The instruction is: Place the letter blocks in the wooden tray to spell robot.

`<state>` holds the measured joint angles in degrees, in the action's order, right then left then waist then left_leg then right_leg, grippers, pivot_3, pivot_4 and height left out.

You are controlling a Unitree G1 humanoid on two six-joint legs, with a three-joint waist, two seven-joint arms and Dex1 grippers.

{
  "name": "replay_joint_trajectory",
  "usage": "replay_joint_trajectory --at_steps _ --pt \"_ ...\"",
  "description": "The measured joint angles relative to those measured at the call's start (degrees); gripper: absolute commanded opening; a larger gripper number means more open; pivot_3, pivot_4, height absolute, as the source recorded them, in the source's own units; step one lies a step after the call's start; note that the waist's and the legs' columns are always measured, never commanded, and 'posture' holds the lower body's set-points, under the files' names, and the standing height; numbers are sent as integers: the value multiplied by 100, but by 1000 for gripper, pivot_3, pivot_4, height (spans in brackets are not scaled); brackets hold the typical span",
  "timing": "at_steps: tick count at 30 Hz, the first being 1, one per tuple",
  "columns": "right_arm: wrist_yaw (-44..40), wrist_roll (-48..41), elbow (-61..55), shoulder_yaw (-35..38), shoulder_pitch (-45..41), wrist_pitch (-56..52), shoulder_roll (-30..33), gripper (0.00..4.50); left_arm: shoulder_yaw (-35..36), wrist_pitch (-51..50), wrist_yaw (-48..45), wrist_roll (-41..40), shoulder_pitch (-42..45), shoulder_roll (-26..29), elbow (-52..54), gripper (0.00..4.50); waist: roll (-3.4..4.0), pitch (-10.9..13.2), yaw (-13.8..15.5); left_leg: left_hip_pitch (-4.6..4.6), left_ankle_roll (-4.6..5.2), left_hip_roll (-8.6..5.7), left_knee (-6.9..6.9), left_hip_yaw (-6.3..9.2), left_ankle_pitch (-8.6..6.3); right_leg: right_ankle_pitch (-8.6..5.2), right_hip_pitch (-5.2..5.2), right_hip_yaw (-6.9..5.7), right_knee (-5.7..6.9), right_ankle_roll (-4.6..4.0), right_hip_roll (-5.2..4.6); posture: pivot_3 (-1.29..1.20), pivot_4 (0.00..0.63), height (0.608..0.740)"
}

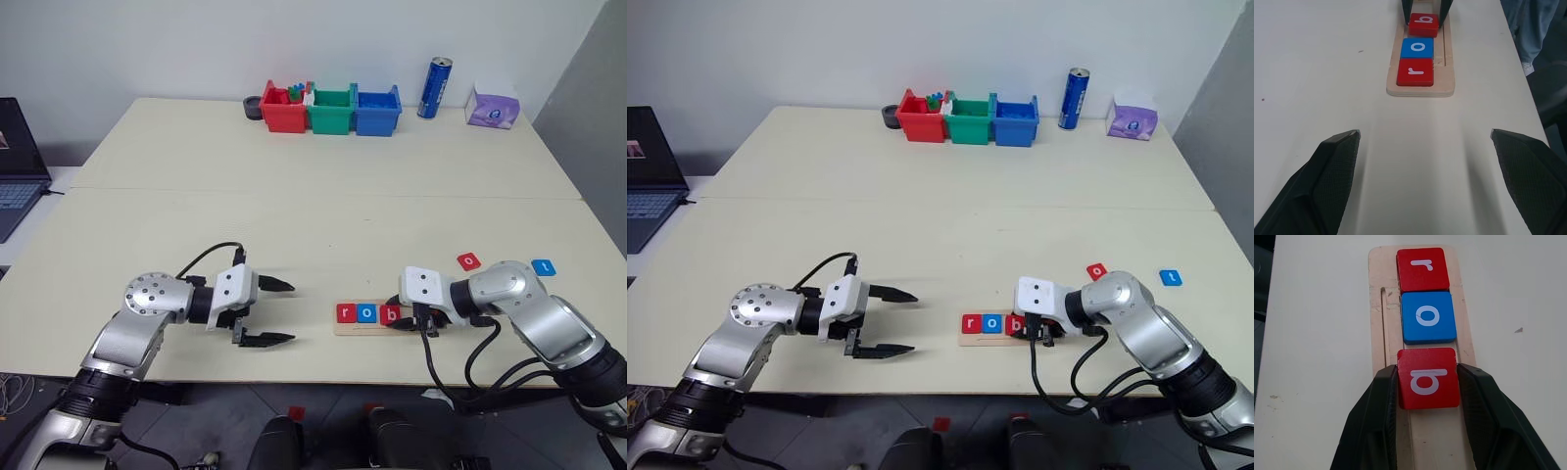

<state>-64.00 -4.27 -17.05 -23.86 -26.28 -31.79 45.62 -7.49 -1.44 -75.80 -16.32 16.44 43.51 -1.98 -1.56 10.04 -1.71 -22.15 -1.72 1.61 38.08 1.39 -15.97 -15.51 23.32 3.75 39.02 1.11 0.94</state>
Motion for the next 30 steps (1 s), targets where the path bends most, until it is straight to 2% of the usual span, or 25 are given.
replay_joint_trajectory --at_steps 16,24,25,30 --pt "-29 119 166 -52 -137 -13 -110 1458 -5 36 19 67 1 -72 -7 4500 0 0 -2 0 0 0 0 1 0 0 0 0 1 -1 0 0 150 740" --pt "-85 87 165 -51 -187 -106 -129 4317 -5 -70 35 67 1 -98 82 4500 0 0 -2 0 0 0 0 2 0 0 0 -1 1 -1 0 0 150 740" --pt "-85 81 164 -48 -199 -127 -133 4481 -4 -78 37 66 1 -100 111 4500 0 0 -2 0 0 0 0 2 0 0 0 -2 1 -1 0 0 150 740" --pt "-44 -191 -34 218 -260 -461 -224 4481 -4 -173 71 62 2 -127 170 4500 0 0 -1 0 0 1 0 7 0 1 0 -2 2 -1 0 0 150 740"
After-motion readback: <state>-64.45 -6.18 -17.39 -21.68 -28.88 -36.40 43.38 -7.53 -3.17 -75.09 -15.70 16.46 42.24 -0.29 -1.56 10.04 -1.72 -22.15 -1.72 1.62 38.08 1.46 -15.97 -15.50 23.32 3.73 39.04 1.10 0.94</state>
